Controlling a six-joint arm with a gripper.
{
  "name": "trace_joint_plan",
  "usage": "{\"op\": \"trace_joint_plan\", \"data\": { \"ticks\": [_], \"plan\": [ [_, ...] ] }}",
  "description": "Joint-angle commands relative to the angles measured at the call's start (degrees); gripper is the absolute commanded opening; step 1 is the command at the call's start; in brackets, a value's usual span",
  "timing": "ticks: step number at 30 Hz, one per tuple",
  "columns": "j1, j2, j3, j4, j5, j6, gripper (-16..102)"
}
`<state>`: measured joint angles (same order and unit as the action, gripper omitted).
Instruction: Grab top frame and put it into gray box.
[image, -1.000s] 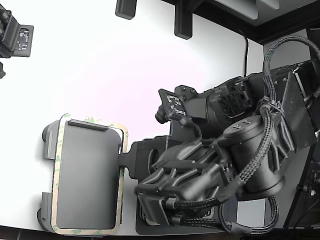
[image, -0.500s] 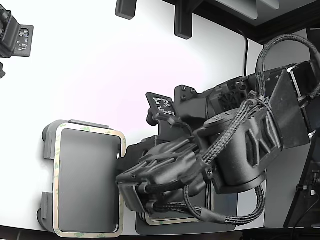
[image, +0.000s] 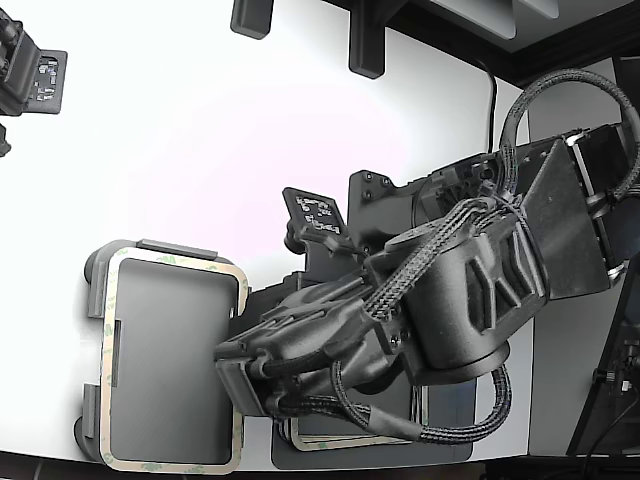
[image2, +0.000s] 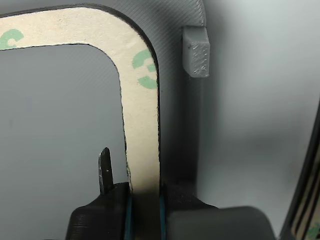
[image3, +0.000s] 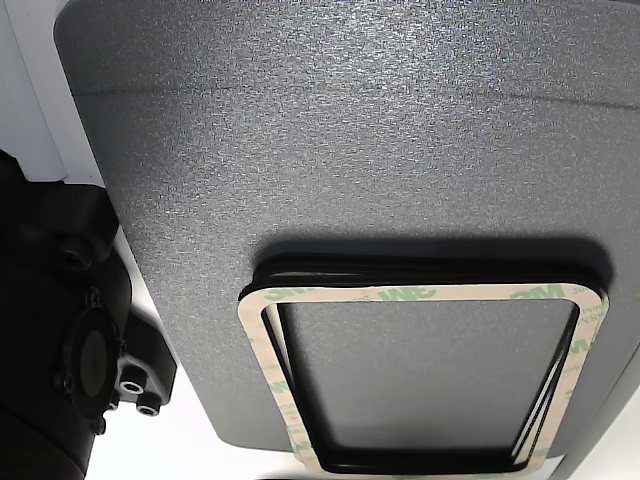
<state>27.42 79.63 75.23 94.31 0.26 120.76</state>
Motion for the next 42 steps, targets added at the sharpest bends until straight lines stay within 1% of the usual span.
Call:
{"op": "trace_joint_plan", "data": {
  "ticks": [1,20,42],
  "plan": [
    [-0.88,1.05,-0.79,0.53,0.09,0.0,-13],
    [-0.7,-0.18,-0.44,0.44,-0.26,0.26,-13],
    [-0.26,-0.79,0.09,-0.7,0.62,0.88,-13]
  ]
}}
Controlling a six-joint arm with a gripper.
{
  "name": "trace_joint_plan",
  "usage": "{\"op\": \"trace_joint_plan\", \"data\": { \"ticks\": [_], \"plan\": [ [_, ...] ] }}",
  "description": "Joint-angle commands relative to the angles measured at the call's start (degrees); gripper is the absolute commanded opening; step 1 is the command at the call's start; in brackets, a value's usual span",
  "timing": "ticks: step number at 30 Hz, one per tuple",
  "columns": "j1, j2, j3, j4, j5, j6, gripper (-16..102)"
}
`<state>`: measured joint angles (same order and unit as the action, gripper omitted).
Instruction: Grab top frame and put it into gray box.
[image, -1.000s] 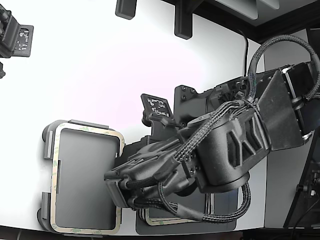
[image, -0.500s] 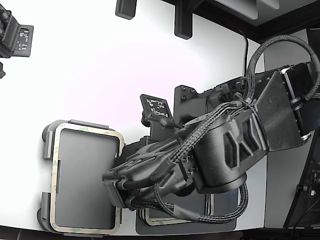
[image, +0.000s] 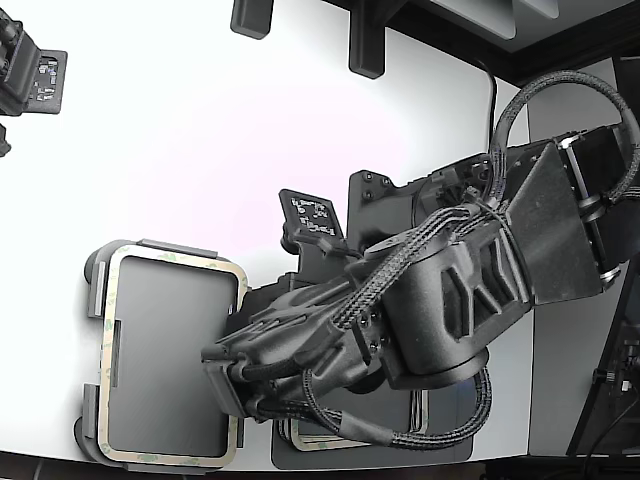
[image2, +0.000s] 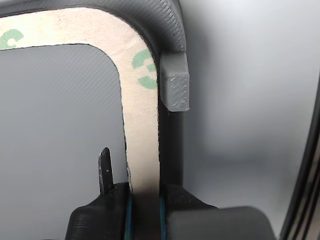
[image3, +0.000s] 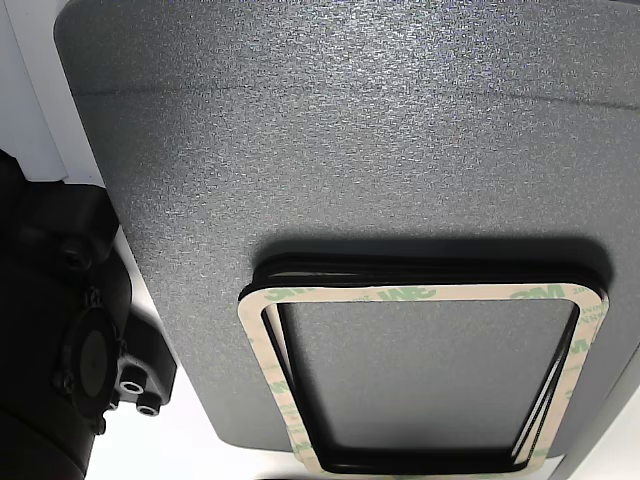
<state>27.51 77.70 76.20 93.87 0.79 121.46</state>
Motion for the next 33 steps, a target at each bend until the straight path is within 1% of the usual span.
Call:
{"op": "trace_joint_plan", "data": {
  "ticks": [1,10,17,28,29,30,31,32,33],
  "plan": [
    [-0.35,1.23,-0.79,-0.44,0.09,0.18,-13],
    [0.0,1.32,0.09,-0.97,0.35,0.26,-13],
    [0.0,2.02,2.29,-2.99,0.62,0.18,-13],
    [0.0,2.37,2.46,-2.99,0.26,-0.79,-12],
    [0.0,2.37,2.55,-3.25,0.26,-1.05,-8],
    [0.0,2.37,2.72,-3.69,0.7,-1.32,3],
    [0.0,2.46,3.16,-4.31,0.88,-1.32,18],
    [0.0,2.64,3.6,-4.92,0.79,-1.32,63],
    [0.0,2.81,4.04,-5.45,0.79,-1.32,97]
  ]
}}
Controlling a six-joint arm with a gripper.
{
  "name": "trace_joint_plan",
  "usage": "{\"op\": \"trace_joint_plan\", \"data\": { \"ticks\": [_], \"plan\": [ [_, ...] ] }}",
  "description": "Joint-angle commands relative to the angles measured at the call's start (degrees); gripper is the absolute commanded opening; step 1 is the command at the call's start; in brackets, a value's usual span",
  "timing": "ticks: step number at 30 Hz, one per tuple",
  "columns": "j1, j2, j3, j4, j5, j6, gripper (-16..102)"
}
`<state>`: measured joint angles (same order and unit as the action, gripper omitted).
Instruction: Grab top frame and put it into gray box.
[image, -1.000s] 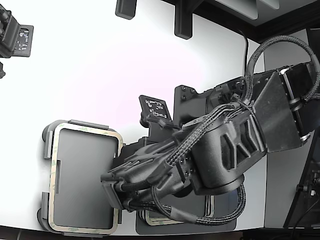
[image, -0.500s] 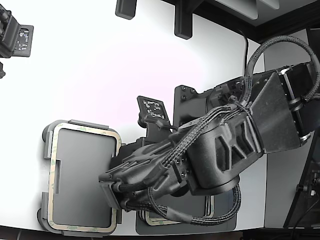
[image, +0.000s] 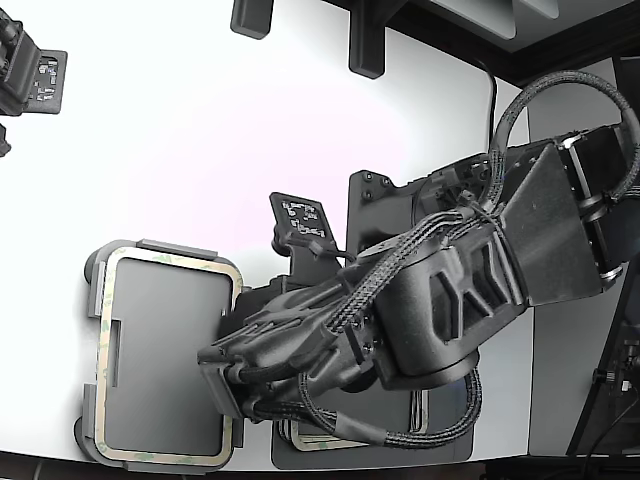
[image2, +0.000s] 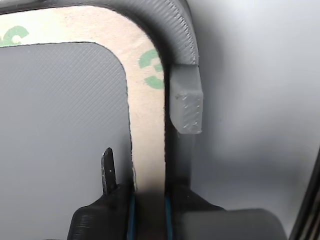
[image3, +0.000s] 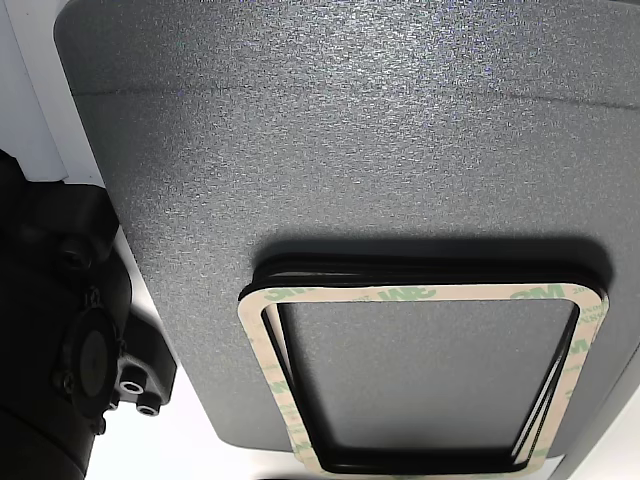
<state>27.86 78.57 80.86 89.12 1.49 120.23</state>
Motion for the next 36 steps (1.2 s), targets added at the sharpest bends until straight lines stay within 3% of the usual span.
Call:
{"op": "trace_joint_plan", "data": {
  "ticks": [1,12,17,22,25,36],
  "plan": [
    [-0.35,2.29,-0.18,-1.32,0.18,-0.09,100],
    [-0.7,5.8,-5.1,-5.36,8.53,-5.71,100],
    [-1.41,13.18,-1.23,-11.07,16.0,-28.65,100],
    [-4.83,30.06,14.77,-20.83,21.88,-59.33,100],
    [-8.53,41.75,26.02,-28.21,21.09,-74.97,100],
    [-22.68,65.13,42.98,-30.94,10.11,-107.75,100]
  ]
}}
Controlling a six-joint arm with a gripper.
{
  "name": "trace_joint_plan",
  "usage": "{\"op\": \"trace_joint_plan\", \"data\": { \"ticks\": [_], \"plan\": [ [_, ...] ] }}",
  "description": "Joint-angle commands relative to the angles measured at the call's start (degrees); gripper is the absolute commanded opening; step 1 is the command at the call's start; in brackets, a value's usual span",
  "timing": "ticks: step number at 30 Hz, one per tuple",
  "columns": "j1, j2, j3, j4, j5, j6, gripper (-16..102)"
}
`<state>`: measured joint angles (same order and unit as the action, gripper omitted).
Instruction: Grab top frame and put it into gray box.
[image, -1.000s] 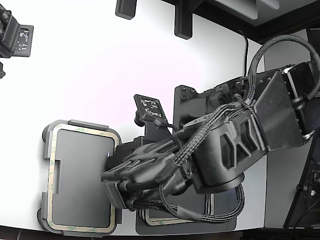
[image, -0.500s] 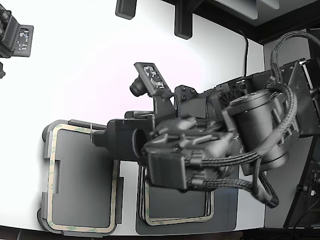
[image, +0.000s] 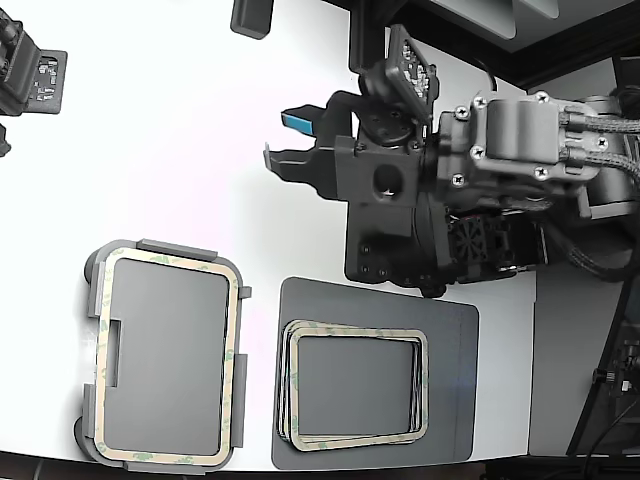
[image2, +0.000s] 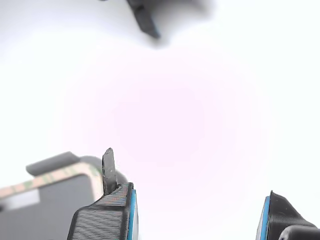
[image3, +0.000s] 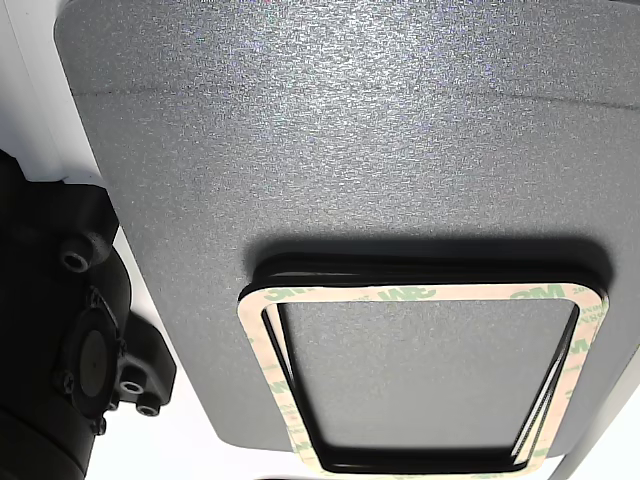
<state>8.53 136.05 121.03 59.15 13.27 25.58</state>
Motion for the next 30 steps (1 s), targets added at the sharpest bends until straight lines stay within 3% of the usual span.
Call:
{"op": "trace_joint_plan", "data": {
  "ticks": [1,7,14,30],
  "plan": [
    [-4.66,10.02,5.1,-1.67,-2.72,-15.12,100],
    [-9.05,21.97,16.0,-1.49,-6.94,-18.63,100],
    [-9.23,33.22,27.33,-3.08,-6.86,-18.54,100],
    [-9.49,33.31,30.15,-3.69,-6.33,-18.46,100]
  ]
}}
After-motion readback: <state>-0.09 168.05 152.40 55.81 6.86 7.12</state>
